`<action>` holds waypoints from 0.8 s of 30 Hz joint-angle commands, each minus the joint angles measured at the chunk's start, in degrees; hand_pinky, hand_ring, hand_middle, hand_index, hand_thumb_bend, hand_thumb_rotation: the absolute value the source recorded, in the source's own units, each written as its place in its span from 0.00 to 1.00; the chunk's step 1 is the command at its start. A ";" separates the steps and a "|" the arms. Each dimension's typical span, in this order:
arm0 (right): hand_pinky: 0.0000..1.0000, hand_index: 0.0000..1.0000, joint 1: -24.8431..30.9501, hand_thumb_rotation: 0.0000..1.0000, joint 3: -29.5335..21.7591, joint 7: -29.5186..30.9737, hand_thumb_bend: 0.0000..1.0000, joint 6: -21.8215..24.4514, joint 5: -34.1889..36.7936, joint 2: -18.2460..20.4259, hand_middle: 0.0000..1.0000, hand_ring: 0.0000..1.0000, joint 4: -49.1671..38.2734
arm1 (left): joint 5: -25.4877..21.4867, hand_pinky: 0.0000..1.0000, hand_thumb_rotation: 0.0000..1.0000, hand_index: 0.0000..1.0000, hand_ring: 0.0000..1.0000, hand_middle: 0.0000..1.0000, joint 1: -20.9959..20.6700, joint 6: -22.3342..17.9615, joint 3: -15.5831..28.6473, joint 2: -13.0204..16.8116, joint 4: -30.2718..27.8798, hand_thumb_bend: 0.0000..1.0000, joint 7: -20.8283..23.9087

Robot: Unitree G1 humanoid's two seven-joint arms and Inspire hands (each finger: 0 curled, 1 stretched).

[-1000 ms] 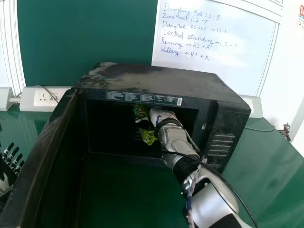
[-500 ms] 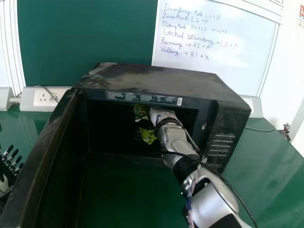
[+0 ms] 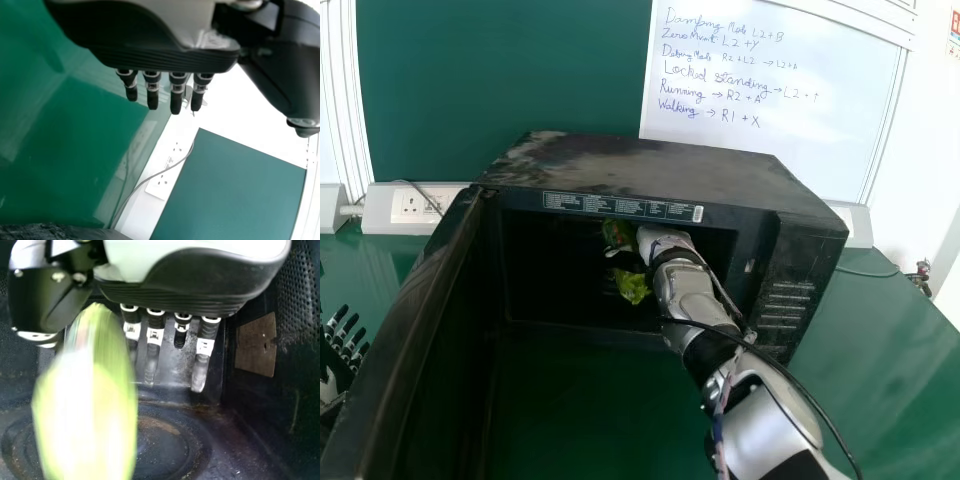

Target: Put biscuit inside oven

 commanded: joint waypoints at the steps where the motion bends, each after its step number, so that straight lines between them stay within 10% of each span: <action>1: 0.58 0.89 -1.74 0.42 -0.49 0.43 0.91 0.18 0.76 0.16 0.78 0.70 -0.75 | -0.46 0.70 0.05 0.50 0.73 0.76 -0.13 -0.56 0.70 0.27 0.24 0.51 -0.46; 11: 0.62 0.93 -1.12 0.53 -1.25 1.27 0.97 1.13 2.06 0.07 0.81 0.73 -2.14 | -0.03 0.70 0.05 0.50 0.73 0.75 0.02 -1.14 0.61 0.66 0.79 0.51 -0.72; 16: 0.45 0.91 -0.25 0.55 -0.82 2.21 0.97 3.30 2.05 0.12 0.68 0.59 -4.46 | 0.10 0.70 0.05 0.50 0.73 0.76 0.19 -1.30 0.44 0.84 0.70 0.51 -0.97; 21: 0.66 0.88 2.09 0.54 -1.85 3.22 0.99 5.20 3.09 -0.56 0.83 0.79 -9.25 | -0.06 0.70 0.05 0.50 0.74 0.76 -0.15 -1.35 0.58 1.14 1.25 0.51 -1.15; 24: 0.56 0.88 4.34 0.53 -2.06 3.91 0.98 6.82 3.00 -1.19 0.75 0.69 -13.53 | -0.19 0.70 0.05 0.50 0.74 0.76 -0.32 -1.19 0.75 1.33 1.56 0.51 -1.07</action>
